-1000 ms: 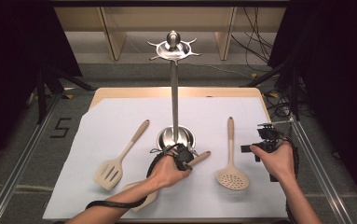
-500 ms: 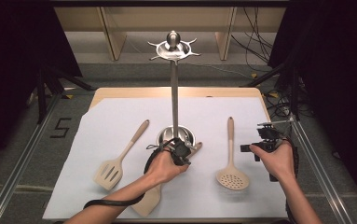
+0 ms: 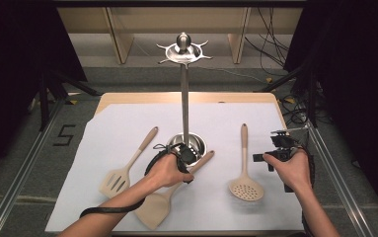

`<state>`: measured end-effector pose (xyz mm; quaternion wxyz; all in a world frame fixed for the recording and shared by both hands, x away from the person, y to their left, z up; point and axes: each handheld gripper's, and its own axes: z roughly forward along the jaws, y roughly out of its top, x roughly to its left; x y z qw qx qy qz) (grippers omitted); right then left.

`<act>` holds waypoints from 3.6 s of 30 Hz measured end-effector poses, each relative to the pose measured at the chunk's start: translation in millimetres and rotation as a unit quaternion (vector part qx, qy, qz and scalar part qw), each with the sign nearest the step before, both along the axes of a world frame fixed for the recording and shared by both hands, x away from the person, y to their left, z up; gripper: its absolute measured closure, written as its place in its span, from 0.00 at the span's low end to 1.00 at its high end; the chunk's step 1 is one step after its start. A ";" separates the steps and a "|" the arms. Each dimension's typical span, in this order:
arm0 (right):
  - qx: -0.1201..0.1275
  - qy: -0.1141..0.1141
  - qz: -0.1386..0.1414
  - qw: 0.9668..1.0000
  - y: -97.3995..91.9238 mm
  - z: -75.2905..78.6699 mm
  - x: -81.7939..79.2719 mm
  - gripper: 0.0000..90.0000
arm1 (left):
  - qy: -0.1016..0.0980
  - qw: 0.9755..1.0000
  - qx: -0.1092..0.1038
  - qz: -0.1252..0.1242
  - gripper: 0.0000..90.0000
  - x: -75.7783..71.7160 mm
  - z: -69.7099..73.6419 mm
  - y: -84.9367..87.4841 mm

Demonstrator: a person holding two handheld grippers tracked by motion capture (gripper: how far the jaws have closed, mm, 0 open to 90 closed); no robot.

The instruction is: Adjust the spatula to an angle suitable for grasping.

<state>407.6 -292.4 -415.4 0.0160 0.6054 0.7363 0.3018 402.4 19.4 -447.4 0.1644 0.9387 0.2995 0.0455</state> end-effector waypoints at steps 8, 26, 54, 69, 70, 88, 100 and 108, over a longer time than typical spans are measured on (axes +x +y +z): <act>0.004 0.014 -0.014 1.000 2.8 1.5 -1.1 0.80 | 0.016 0.998 0.046 -0.026 0.65 5.7 -11.0 -4.8; 0.004 0.015 -0.014 1.000 2.4 -0.6 -0.8 0.80 | 0.033 0.999 -0.014 0.024 0.86 2.1 -8.5 3.0; 0.056 -0.072 0.026 0.995 32.4 20.4 -10.8 0.72 | -0.138 0.960 -0.240 0.046 0.86 -43.6 51.9 57.8; 0.048 -0.084 0.034 0.995 38.5 18.1 -11.6 0.71 | -0.187 0.926 -0.317 0.082 0.86 -56.9 66.3 76.7; 0.048 -0.089 0.034 0.994 38.5 18.0 -11.6 0.71 | -0.191 0.926 -0.315 0.082 0.86 -57.1 67.8 78.8; 0.045 -0.093 0.031 0.994 38.0 17.3 -10.8 0.72 | -0.230 0.904 -0.347 0.093 0.86 -53.6 84.2 103.2; 0.038 -0.088 0.043 0.994 37.8 17.4 -10.6 0.71 | -0.251 0.896 -0.355 0.092 0.86 -54.8 94.5 112.5; 0.040 -0.090 0.042 0.994 37.3 18.0 -10.8 0.71 | -0.265 0.890 -0.360 0.087 0.86 -56.5 104.4 119.2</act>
